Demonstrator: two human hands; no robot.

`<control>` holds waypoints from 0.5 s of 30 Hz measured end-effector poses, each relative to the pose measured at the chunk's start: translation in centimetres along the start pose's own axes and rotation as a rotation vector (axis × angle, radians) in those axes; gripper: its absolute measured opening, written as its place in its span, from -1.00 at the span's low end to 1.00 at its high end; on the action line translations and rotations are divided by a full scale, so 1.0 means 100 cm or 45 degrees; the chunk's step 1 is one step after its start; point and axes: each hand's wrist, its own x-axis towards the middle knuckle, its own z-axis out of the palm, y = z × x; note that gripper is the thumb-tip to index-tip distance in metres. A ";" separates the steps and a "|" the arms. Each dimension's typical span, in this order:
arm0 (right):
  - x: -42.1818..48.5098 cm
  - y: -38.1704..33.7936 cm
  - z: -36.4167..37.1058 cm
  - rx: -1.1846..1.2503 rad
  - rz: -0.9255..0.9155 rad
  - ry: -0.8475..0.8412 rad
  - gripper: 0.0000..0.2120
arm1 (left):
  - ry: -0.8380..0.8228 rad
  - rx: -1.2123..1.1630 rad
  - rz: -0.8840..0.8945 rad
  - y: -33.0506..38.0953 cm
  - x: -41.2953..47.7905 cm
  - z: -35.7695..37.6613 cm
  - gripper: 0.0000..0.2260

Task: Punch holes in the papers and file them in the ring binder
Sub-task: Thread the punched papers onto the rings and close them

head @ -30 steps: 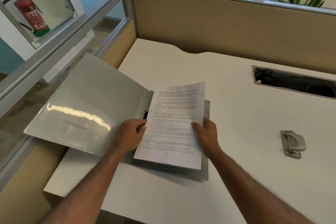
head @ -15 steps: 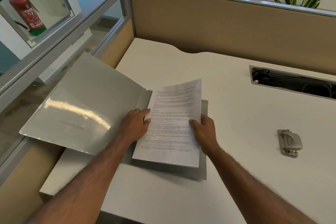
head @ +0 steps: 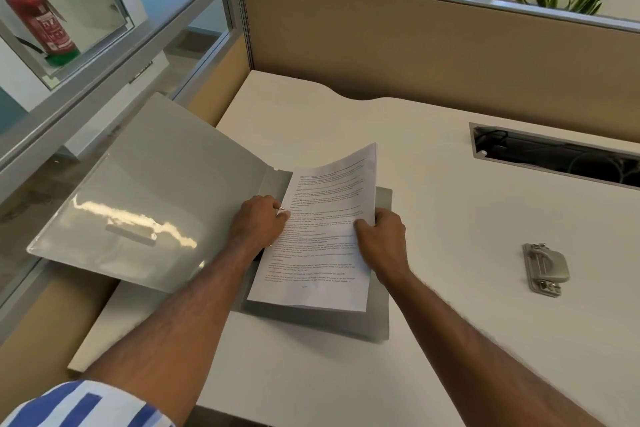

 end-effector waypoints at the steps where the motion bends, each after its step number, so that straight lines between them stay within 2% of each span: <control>1: 0.000 0.000 0.000 0.000 0.000 0.002 -0.93 | -0.007 0.004 -0.004 0.000 0.000 0.000 -0.76; 7: 0.000 0.017 0.002 -0.033 0.033 0.005 -0.95 | -0.016 -0.037 0.019 -0.012 -0.006 -0.002 -0.82; 12: 0.001 0.033 0.002 -0.022 0.074 -0.044 -0.79 | -0.018 -0.108 -0.032 -0.031 -0.018 -0.008 -0.82; 15: 0.002 0.041 0.003 -0.021 0.072 -0.050 -0.82 | -0.038 -0.127 -0.059 -0.039 -0.026 -0.013 -0.88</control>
